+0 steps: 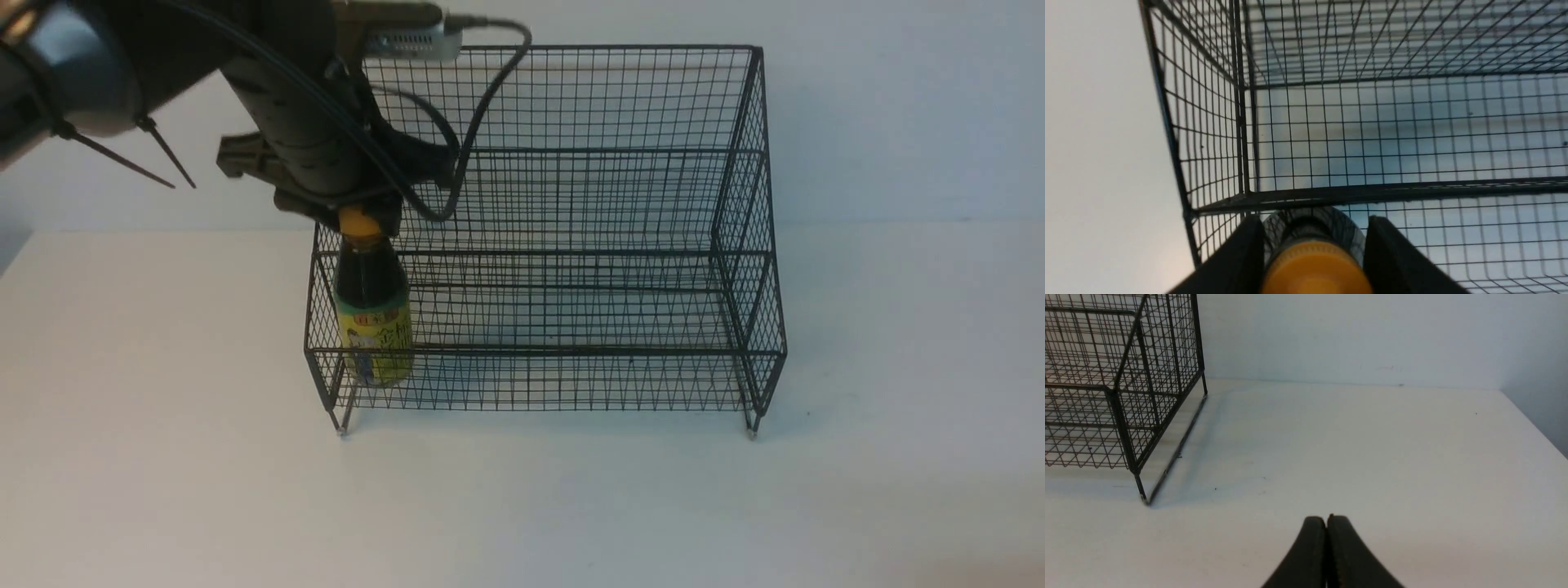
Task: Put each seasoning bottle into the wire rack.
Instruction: Use the left arm to put the condiment bottle back on the shelf
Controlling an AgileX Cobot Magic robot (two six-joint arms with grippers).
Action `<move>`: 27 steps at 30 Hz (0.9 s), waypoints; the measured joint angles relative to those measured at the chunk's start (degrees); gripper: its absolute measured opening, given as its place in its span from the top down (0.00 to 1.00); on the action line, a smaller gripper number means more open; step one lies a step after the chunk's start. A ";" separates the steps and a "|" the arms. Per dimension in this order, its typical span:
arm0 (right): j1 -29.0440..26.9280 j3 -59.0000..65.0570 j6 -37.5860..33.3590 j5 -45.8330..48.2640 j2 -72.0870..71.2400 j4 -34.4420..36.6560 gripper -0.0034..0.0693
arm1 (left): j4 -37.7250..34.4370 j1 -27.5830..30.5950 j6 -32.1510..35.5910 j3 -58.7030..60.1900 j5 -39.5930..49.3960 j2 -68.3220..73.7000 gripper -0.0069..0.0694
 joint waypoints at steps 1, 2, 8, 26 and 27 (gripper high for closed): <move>0.00 0.00 0.00 0.00 0.00 0.00 0.97 | 0.28 0.07 0.01 0.25 -0.97 0.38 0.53; 0.00 -0.05 0.00 0.06 0.00 0.06 0.97 | 0.28 0.07 0.01 0.36 -0.86 0.06 0.53; 0.00 -0.05 0.00 0.13 0.00 0.02 0.97 | 0.05 0.01 0.01 0.63 -1.29 -0.01 0.53; 0.00 -0.05 0.00 0.13 0.00 0.02 0.97 | 0.31 0.07 0.13 0.63 -2.41 -2.97 0.33; 0.00 -0.05 0.00 0.13 0.00 0.02 0.97 | 0.57 0.07 0.19 0.63 -2.46 -4.24 0.27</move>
